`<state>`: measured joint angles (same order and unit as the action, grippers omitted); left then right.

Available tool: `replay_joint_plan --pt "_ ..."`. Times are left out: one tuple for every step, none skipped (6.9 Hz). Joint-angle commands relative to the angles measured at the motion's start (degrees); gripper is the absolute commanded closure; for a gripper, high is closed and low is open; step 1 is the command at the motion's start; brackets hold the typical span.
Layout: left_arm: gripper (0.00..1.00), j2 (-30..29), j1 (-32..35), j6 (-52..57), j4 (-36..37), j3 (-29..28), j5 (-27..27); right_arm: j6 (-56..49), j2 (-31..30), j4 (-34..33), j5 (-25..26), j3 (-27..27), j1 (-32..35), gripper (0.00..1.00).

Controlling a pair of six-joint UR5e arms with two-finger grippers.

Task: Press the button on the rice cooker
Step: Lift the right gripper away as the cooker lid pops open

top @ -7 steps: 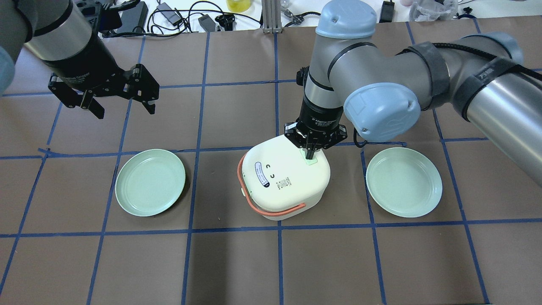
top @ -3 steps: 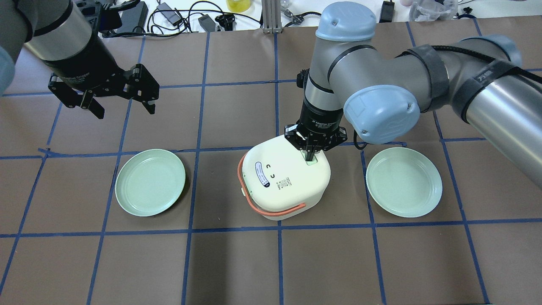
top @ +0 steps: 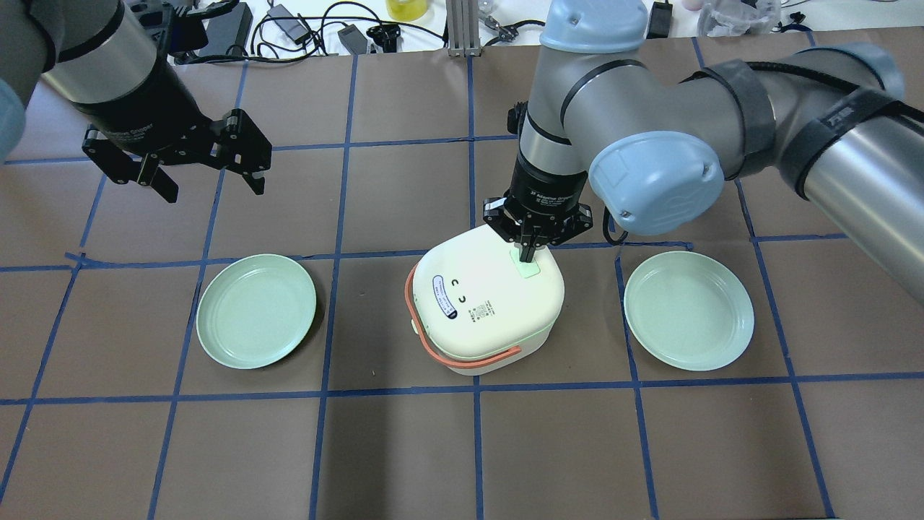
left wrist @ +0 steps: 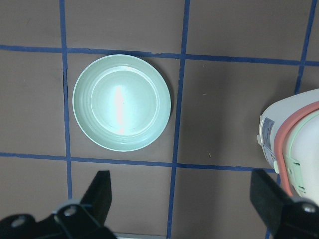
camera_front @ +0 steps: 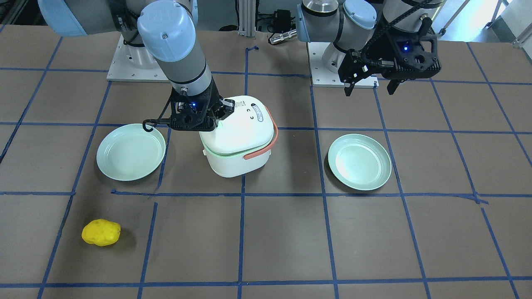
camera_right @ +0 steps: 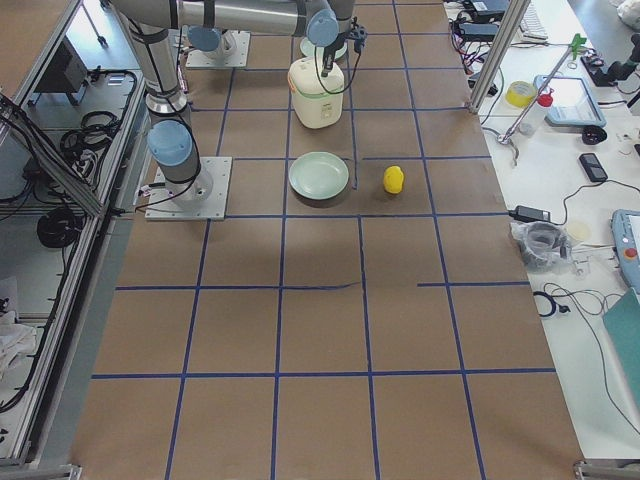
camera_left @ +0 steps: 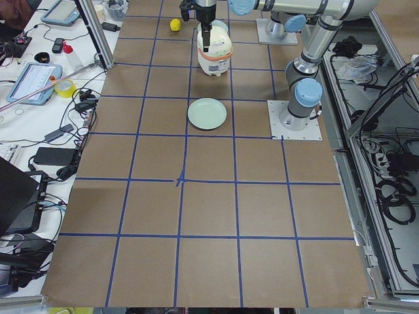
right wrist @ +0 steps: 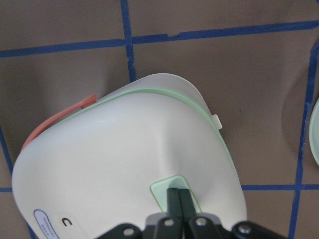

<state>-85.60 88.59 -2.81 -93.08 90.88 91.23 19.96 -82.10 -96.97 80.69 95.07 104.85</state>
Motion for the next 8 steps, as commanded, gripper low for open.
replay_joint_plan --pt "0.00 0.0 0.0 0.0 0.0 0.0 0.0 5.5 -0.1 6.6 -1.2 -8.8 0.0 0.70" --pt "0.00 0.0 0.0 0.0 0.0 0.0 0.0 5.9 0.2 6.7 0.4 -12.3 -0.6 0.39" --pt "0.00 0.0 0.0 0.0 0.0 0.0 0.0 5.9 0.5 6.6 0.6 -13.4 -1.4 0.22" --pt "0.00 0.0 0.0 0.0 0.0 0.0 0.0 4.8 0.5 6.4 2.2 -13.4 -2.5 0.09" --pt "0.00 0.0 0.0 0.0 0.0 0.0 0.0 1.4 0.5 6.4 5.8 -13.2 -4.0 0.00" --pt "0.00 0.0 0.0 0.0 0.0 0.0 0.0 -4.0 0.1 6.4 7.4 -12.5 -5.6 0.00" --pt "0.00 0.0 0.0 0.0 0.0 0.0 0.0 -4.9 0.1 6.4 8.4 -12.2 -7.0 0.00" --pt "0.00 0.0 0.0 0.0 0.0 0.0 0.0 -7.6 0.1 6.6 9.5 -12.2 -8.4 0.00"
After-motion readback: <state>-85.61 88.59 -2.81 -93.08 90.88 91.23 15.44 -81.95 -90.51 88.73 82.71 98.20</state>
